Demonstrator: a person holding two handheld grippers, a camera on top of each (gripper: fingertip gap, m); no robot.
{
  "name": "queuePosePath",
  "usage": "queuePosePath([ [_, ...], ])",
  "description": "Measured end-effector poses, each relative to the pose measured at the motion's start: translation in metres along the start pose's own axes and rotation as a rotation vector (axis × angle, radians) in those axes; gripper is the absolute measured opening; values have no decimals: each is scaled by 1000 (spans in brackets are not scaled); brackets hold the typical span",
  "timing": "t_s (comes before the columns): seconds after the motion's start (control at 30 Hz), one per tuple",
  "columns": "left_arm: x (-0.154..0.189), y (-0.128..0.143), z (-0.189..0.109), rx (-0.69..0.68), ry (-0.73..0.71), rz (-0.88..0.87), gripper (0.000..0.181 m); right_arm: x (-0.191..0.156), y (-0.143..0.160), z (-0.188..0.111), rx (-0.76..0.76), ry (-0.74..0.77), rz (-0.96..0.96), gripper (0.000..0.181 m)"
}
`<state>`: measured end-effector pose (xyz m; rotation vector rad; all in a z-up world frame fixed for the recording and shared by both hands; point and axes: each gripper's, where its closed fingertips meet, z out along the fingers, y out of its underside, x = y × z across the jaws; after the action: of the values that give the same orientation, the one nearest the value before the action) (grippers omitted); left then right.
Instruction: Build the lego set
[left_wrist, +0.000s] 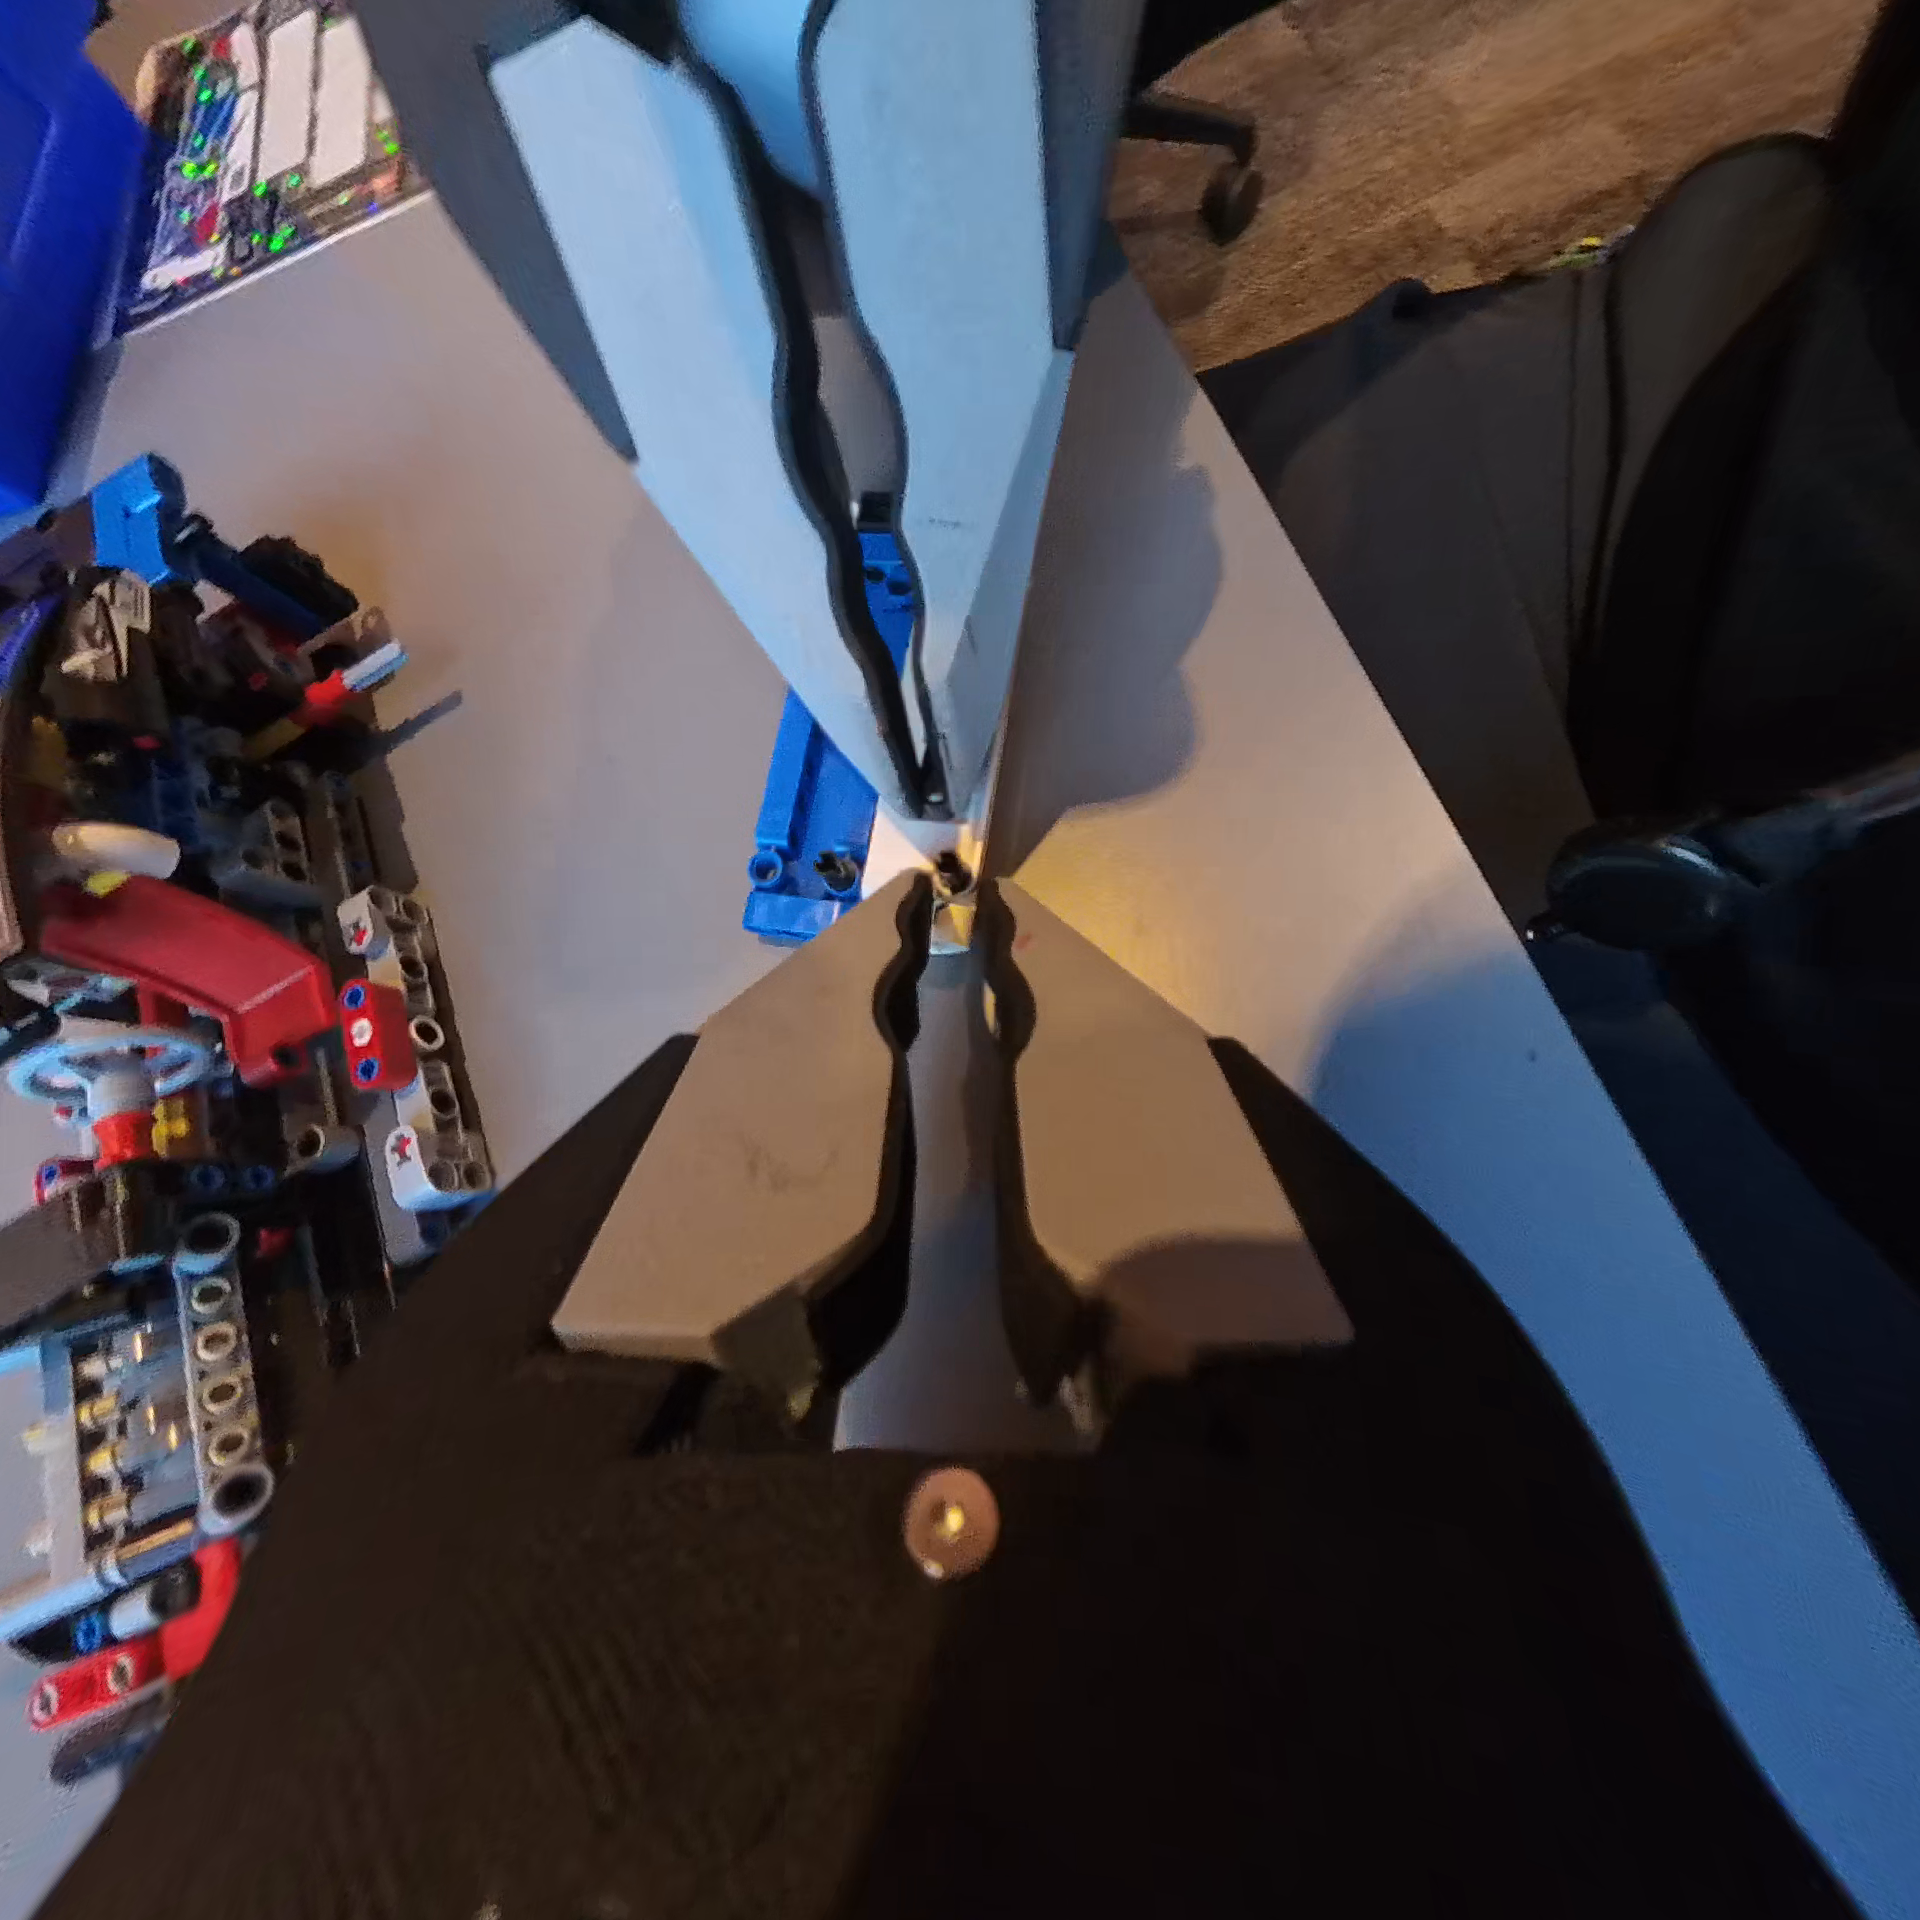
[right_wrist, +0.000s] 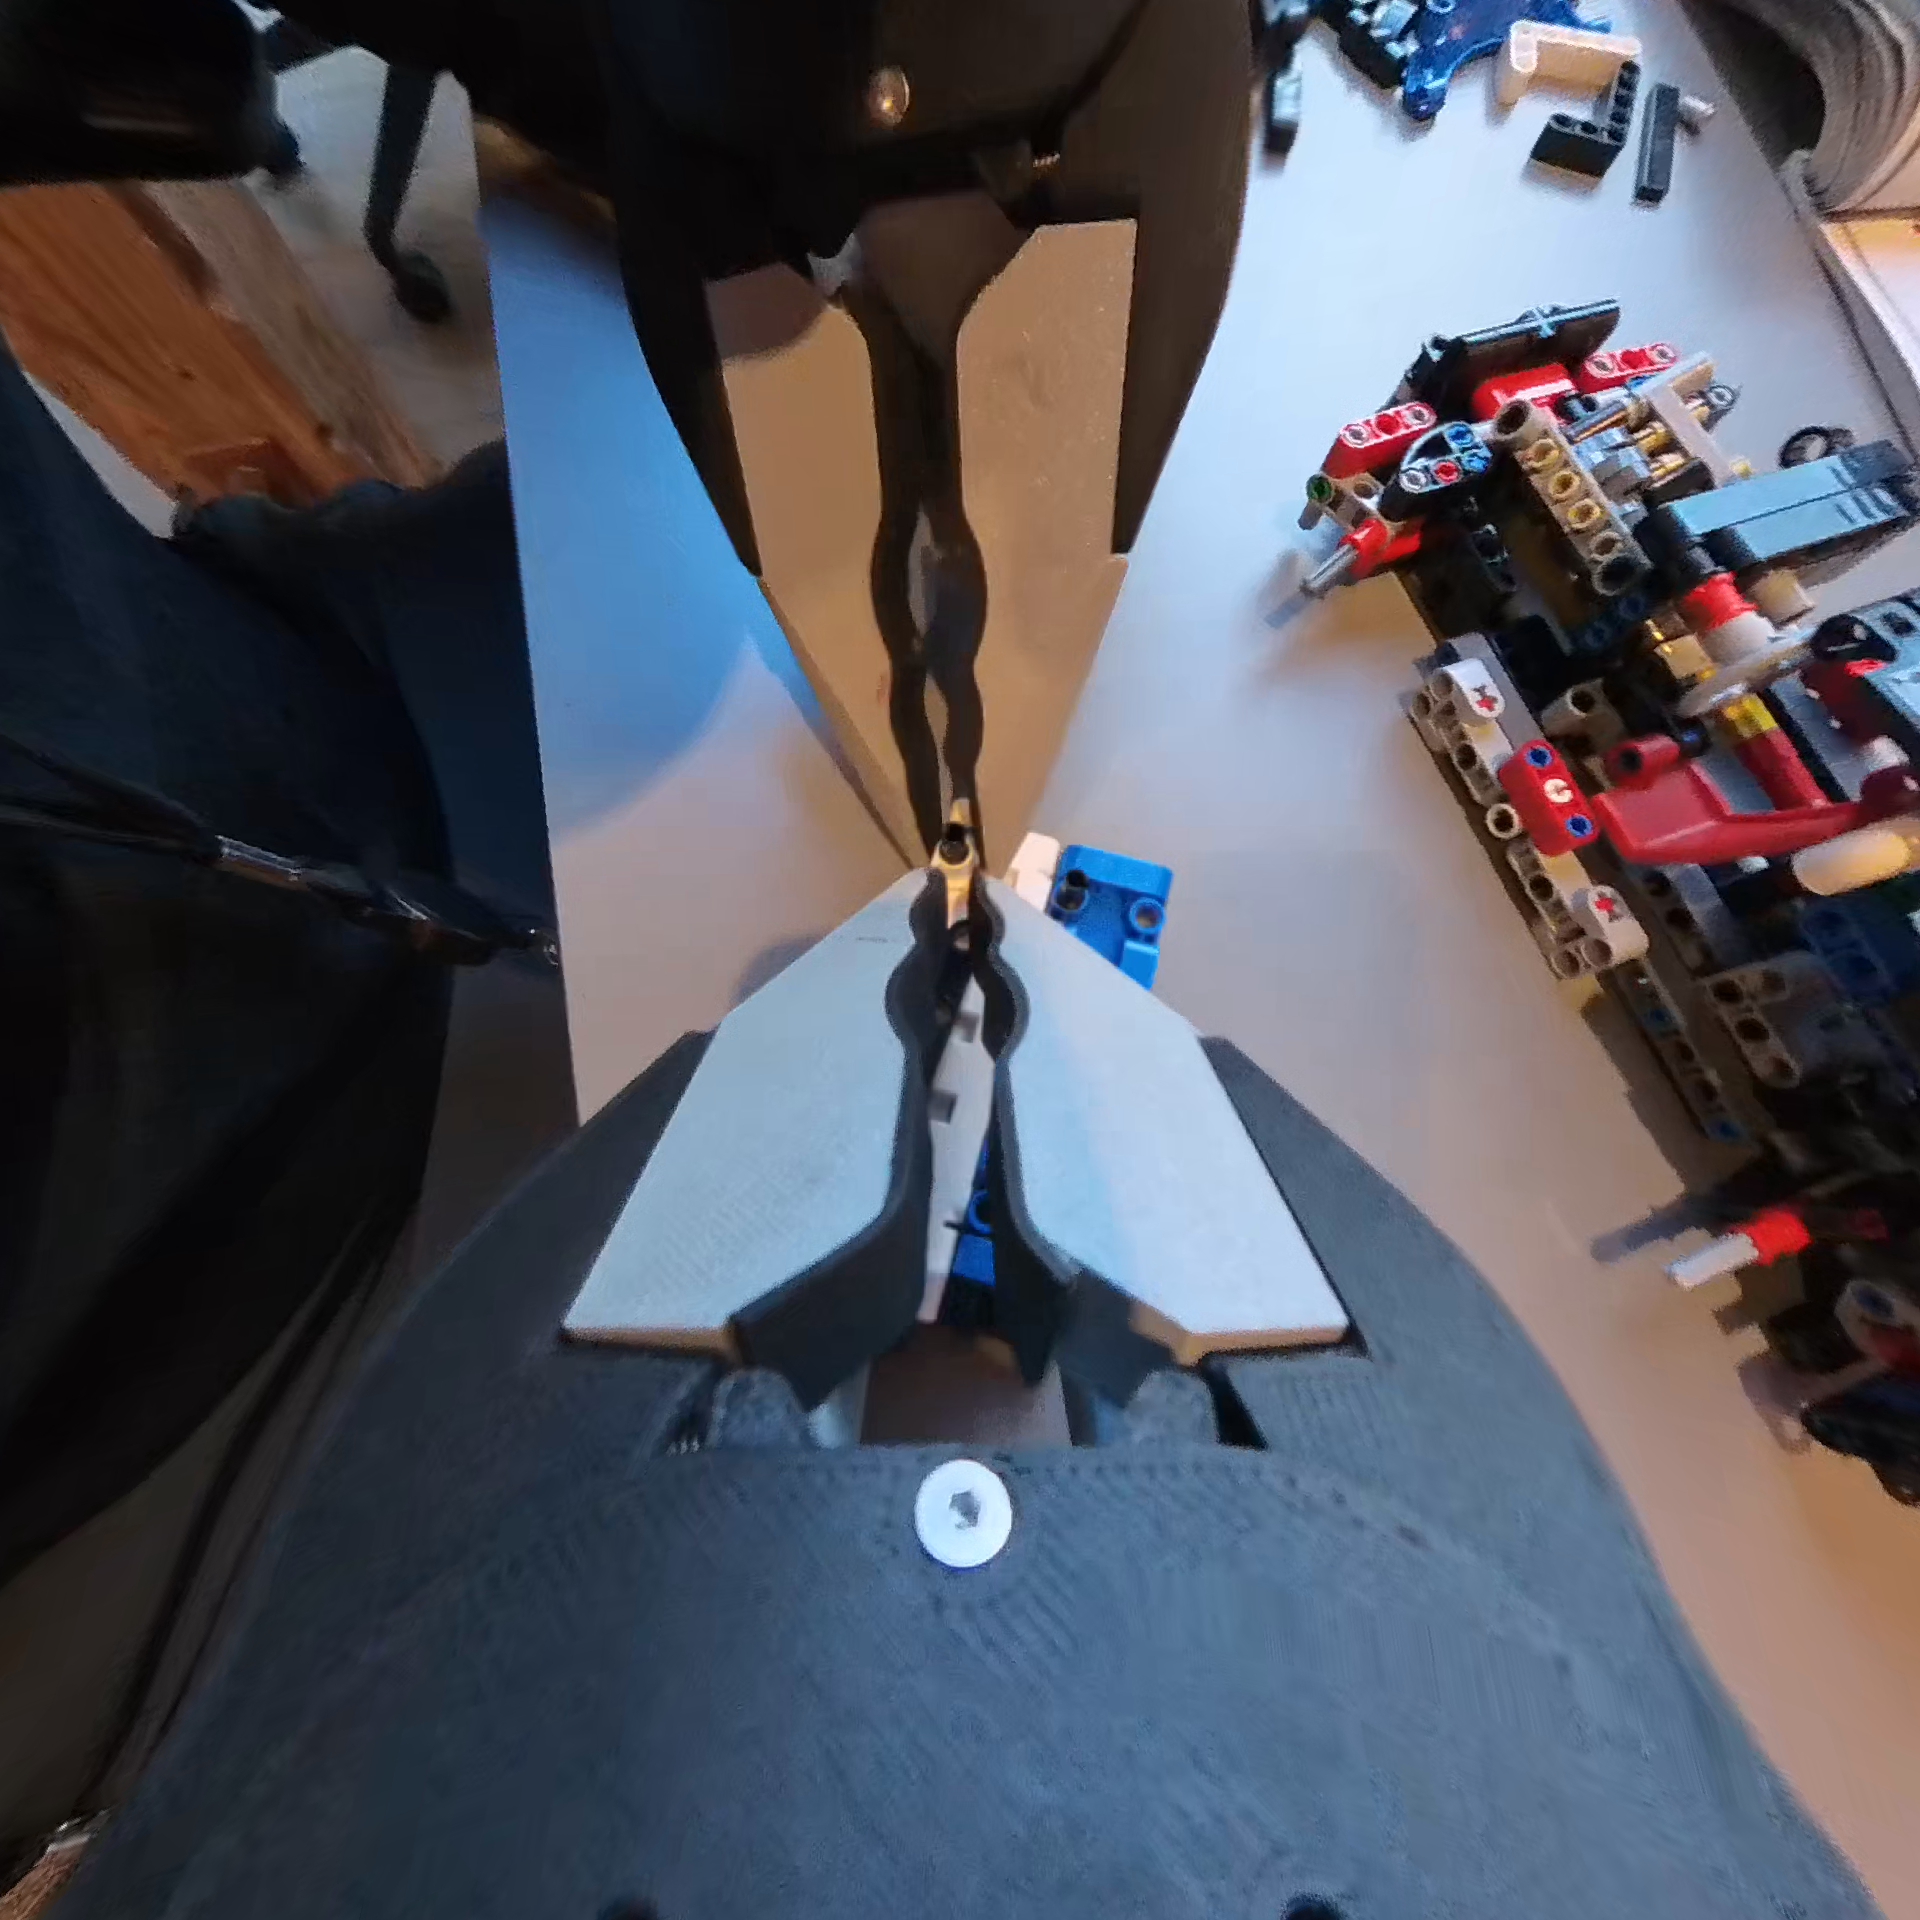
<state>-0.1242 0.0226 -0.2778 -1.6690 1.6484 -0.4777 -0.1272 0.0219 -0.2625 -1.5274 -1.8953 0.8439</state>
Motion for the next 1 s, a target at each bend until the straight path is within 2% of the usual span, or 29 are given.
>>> queuePosePath([
  [0.17,-3,-4,5,-37,-103,-147,6,2,8,-5,-29,60,7,2],
  [0.43,4,-1,0,-56,-99,-115,18,-3,10,-2,-23,27,17,0],
  [0.57,-1,2,0,-72,-143,-44,6,-7,6,-1,-7,-1,20,1],
  [0.73,3,-2,-6,-64,-123,-9,20,-2,5,-6,1,7,27,1],
  [0.93,-1,7,-11,-88,-138,17,19,-4,1,-10,20,8,5,3],
  [1.0,-1,8,-9,-86,-130,29,13,-5,1,-7,16,4,-16,4],
])
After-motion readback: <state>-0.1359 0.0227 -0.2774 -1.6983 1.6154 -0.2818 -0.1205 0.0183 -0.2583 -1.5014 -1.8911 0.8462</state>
